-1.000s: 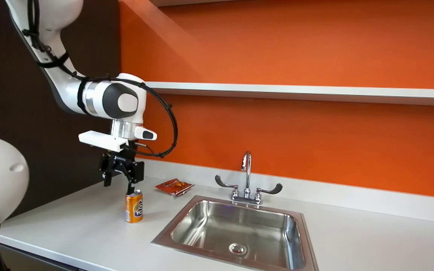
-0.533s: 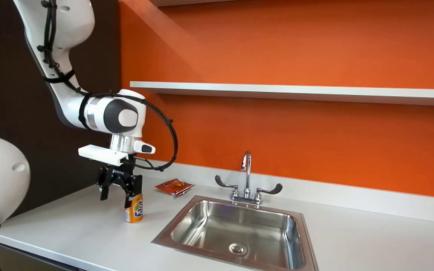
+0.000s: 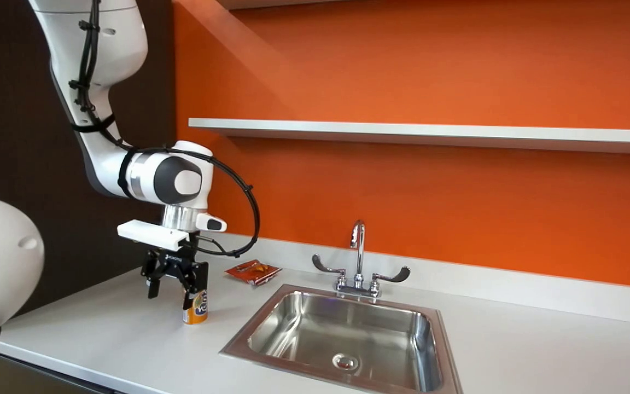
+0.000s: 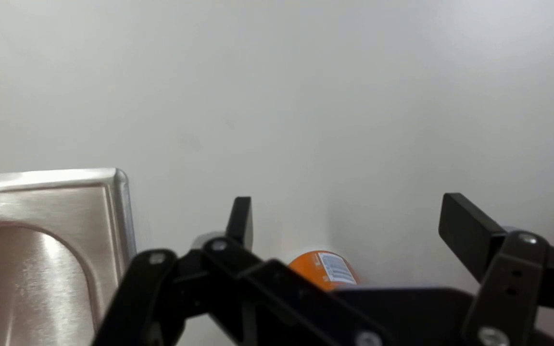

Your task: Move the soda can to the shelf

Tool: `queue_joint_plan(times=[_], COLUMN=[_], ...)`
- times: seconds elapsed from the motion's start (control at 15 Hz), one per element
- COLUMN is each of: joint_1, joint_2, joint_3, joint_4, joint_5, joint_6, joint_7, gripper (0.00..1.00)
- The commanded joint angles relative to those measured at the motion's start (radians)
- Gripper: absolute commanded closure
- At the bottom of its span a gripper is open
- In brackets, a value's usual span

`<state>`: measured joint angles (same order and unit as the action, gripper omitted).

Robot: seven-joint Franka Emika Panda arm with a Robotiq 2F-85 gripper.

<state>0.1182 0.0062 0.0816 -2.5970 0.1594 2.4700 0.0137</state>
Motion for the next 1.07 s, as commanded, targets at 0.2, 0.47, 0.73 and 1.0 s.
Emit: queue_joint_plan(times=[0.2,0.47,0.73,1.0], joint_1=[-0.004,-0.004,-0.004,-0.005], joint_2=[0.023,0.030,0.041,0.056], joint_3=[0.013,0.015,0.017,0.021], joint_4=[0.009,0.002,0.000,-0.001], joint_5=[0.031,0.036,0.043,0.051], joint_6=[0.128,0.215,0.290,0.345], joint_7=[-0.017,-0.012,-0.009,-0.006], gripper=[0.00,0.00,0.00,0.00])
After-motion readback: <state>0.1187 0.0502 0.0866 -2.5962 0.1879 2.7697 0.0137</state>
